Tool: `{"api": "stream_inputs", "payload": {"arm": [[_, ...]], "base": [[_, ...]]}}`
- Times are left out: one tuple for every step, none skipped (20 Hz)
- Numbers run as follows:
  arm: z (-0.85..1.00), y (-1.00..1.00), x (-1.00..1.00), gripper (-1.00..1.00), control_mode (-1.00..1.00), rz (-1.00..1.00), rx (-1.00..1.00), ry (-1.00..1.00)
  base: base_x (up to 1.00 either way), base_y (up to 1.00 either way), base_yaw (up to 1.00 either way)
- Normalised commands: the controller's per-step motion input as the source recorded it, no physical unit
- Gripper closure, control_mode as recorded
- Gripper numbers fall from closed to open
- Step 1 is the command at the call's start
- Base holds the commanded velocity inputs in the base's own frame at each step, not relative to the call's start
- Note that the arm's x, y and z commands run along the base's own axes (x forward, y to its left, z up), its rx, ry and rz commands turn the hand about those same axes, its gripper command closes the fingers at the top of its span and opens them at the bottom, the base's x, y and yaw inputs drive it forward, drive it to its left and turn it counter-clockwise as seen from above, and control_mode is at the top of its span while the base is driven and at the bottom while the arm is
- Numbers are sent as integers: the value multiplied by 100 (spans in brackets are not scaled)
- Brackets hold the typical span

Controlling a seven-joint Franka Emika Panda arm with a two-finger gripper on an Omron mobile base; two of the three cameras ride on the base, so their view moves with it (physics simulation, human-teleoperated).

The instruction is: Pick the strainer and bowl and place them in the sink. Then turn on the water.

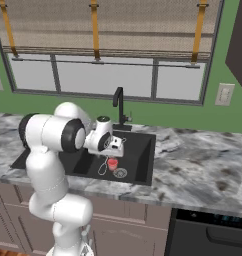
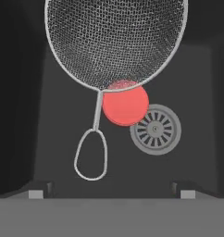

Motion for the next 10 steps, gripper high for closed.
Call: {"api": "stream_inputs", "payload": {"arm": [[36,0,-62,-100,-100,0,0,-12],[41,0,-60,-100,-100,0,0,-11],[44,0,-51,-100,-100,0,0,-11],[41,0,-53,-100,-100,0,0,-11],[40,0,-59,-100,-100,0,0,-11],[40,0,-60,-100,-100,0,0,-11],[46,0,-55,-100,-100,0,0,-11],[50,0,-53,-100,-100,0,0,-9],[50,0,-48,-100,-100,0,0,-8],[51,0,-46,-100,-100,0,0,-6]], "base": [[0,0,0],[0,0,0],[0,0,0],[0,0,0],[0,0,0],[0,0,0],[0,0,0],[0,0,0],[0,0,0],[0,0,0]]}}
